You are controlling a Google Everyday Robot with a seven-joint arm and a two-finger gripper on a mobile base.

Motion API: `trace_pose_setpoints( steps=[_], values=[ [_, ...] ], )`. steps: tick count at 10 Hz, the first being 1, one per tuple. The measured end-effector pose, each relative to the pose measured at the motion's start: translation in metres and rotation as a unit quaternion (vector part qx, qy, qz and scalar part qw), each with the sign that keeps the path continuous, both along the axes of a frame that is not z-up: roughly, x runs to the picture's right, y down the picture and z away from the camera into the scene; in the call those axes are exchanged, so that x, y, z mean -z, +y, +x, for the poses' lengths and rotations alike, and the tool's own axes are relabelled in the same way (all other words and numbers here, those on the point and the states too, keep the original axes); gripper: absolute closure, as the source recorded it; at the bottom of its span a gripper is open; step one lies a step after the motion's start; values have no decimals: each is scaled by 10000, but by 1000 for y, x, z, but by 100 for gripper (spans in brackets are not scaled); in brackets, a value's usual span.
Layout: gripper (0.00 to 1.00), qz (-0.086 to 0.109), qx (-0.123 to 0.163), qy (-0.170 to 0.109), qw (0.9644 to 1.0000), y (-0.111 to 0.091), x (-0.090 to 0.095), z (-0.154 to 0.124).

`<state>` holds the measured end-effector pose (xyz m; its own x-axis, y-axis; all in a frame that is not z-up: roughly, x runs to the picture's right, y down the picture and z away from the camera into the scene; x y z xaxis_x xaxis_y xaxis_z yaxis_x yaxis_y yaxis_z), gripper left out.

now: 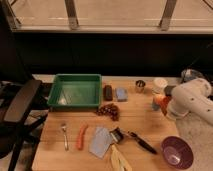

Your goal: Stack bowls on top of each other

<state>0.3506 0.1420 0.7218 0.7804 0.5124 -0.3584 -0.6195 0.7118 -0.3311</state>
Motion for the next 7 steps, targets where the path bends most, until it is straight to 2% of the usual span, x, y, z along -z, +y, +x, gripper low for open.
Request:
trace_pose_setpoints(
  steps=[1,3,7],
  values=[
    [100,134,-7,53,9999,-6,10,17],
    [100,200,-9,89,9998,3,21,37],
    [100,201,178,-35,9996,50,64,54]
  ],
)
